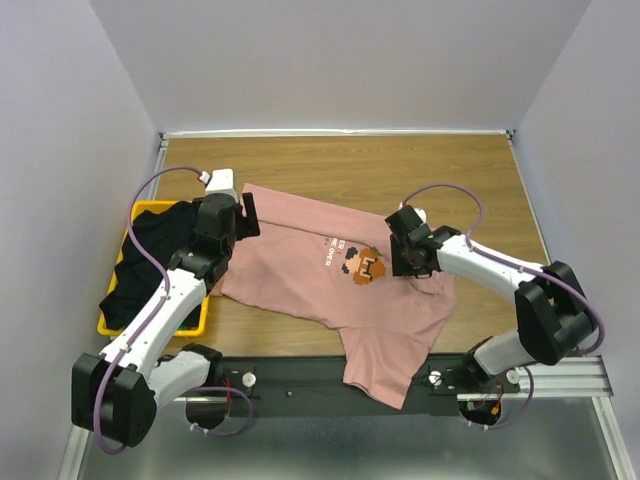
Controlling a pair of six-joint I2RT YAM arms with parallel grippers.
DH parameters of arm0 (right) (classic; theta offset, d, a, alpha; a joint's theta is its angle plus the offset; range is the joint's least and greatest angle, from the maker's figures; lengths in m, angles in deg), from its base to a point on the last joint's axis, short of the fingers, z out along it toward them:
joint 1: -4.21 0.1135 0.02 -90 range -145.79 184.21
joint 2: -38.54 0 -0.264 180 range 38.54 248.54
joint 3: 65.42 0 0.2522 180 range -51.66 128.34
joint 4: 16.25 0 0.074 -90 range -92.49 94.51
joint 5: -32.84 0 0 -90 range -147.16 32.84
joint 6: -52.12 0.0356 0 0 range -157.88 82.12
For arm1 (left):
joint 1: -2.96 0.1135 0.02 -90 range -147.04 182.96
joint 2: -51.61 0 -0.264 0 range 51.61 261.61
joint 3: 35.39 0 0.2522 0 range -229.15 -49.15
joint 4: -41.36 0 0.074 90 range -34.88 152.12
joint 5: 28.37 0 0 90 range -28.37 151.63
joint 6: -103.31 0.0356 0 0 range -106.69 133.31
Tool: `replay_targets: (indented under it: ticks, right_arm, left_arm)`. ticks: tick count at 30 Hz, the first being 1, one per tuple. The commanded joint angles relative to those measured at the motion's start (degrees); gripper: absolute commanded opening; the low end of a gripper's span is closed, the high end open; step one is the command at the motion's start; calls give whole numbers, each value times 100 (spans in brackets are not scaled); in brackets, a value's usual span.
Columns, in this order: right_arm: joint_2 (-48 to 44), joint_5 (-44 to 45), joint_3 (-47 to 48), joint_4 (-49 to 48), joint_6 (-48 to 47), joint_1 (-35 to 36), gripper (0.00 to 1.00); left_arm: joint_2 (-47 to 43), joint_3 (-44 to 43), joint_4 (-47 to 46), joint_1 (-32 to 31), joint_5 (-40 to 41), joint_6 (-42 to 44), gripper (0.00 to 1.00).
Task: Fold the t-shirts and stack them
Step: Fold the tshirt
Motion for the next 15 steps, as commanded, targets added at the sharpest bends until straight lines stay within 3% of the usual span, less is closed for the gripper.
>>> replay_targets:
  ticks: [1, 10, 14, 15]
  right_arm:
    - [336, 641, 241, 251, -26, 78, 52]
    - [777, 800, 416, 234, -70, 87, 45]
    - [856, 791, 443, 234, -97, 87, 38]
    - [865, 809, 460, 234, -105, 87, 32]
  left_arm:
    - [-102, 136, -423, -7, 112, -34, 85]
    - [57, 101, -345, 2, 121, 28, 85]
    - [74, 101, -336, -7, 103, 45, 85]
    - [83, 101, -345, -7, 94, 45, 85]
